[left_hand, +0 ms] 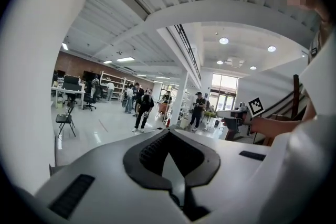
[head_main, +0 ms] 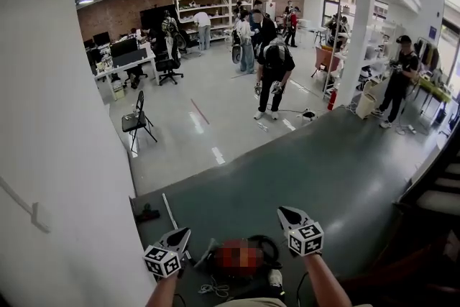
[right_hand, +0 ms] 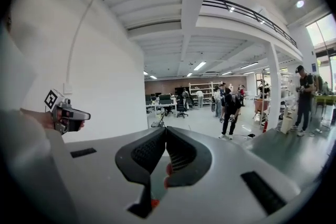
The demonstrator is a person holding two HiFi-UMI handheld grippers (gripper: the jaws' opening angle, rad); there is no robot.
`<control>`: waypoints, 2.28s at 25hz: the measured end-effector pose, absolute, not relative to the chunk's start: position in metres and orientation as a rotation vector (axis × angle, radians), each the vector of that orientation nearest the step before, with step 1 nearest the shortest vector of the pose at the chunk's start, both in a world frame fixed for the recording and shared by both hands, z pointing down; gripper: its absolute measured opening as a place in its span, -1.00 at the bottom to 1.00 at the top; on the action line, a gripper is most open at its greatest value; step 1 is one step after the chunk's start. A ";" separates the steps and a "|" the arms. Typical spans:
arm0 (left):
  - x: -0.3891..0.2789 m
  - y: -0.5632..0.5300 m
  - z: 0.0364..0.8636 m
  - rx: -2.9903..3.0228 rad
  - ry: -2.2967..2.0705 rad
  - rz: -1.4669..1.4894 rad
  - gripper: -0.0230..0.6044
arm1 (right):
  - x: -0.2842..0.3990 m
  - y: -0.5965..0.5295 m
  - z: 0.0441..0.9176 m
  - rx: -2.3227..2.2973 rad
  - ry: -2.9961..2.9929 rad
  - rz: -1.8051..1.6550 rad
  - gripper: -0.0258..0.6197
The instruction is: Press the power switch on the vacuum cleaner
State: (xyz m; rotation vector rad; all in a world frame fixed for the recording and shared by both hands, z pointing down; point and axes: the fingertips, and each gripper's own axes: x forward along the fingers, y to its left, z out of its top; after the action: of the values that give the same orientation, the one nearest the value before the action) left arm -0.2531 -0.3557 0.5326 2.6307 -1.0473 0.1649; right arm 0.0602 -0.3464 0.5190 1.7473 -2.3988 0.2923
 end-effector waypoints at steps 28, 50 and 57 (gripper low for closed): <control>-0.183 -0.377 0.634 2.553 -0.926 0.292 -0.92 | -0.086 -0.385 0.631 1.357 -2.513 0.447 -0.66; -0.180 -0.378 0.634 2.526 -0.917 0.314 -0.92 | -0.086 -0.378 0.652 1.359 -2.301 0.276 -0.90; -0.178 -0.369 0.633 2.532 -0.893 0.326 -0.92 | -0.095 -0.373 0.650 1.327 -2.330 0.169 -0.90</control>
State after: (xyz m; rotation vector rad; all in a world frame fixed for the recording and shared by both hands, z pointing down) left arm -0.1783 -0.3692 0.6326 2.5322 -0.8927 0.3260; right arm -0.0952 -0.3733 0.6500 1.3274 -2.3297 0.1691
